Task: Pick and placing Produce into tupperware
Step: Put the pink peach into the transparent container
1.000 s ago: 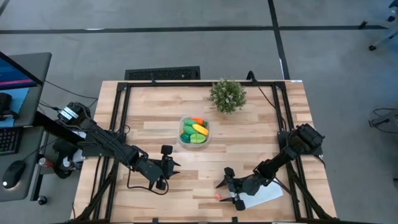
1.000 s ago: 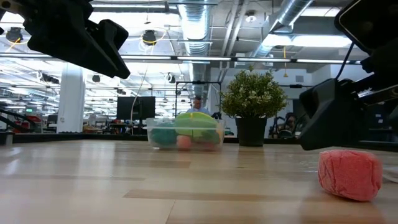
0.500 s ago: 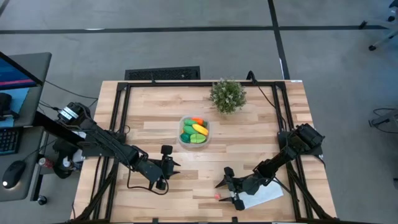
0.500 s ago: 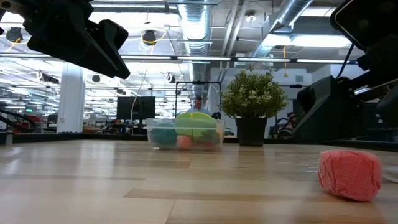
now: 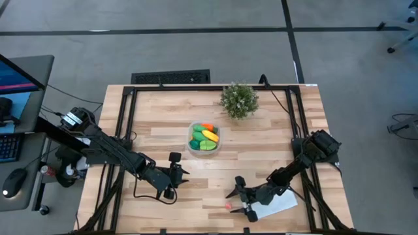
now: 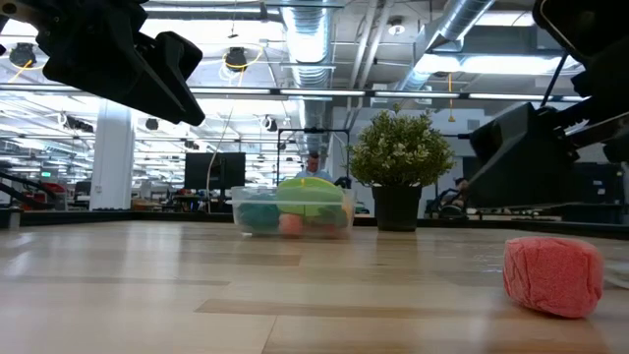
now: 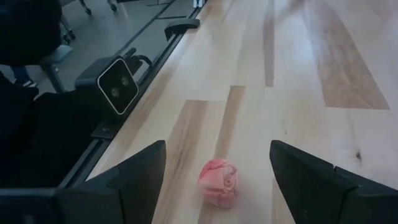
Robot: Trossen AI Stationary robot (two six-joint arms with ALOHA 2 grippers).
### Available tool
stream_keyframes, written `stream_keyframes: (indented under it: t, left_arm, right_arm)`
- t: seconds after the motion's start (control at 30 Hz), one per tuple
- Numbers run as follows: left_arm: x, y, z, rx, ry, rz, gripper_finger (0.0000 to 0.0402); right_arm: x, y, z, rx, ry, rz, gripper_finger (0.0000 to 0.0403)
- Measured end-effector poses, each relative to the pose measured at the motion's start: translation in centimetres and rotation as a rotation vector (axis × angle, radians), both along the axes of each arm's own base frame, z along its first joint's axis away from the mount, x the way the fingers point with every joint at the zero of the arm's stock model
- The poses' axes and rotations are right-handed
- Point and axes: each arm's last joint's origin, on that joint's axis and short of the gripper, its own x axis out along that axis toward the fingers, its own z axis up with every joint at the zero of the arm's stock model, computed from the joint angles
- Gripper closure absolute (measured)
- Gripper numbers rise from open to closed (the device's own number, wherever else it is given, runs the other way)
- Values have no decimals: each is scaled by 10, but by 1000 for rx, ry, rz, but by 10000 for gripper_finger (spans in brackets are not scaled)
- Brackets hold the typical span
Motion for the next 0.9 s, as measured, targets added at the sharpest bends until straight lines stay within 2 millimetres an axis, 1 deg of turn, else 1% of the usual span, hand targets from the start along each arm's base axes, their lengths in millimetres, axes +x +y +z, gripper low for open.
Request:
stream_keyframes:
  t: [0.1,0.27,0.33,0.47,0.7,0.9]
  left_arm:
    - [0,0,0,0,0,0,284]
    - [0,0,0,-3,3,2,284]
    - [-1,0,-1,-6,11,0,284]
    - [-1,0,-1,-5,15,-1,284]
    - [-1,0,-1,-4,17,0,284]
    - [-1,0,-1,-5,18,1,284]
  right_arm:
    - [1,0,-3,3,-4,-1,121]
    - [5,-1,-18,11,-4,-1,121]
    - [6,-2,-21,22,13,8,121]
    - [6,-1,-16,32,5,14,121]
    - [5,-4,-20,26,48,-1,121]
    - [5,-4,-21,21,53,-9,125]
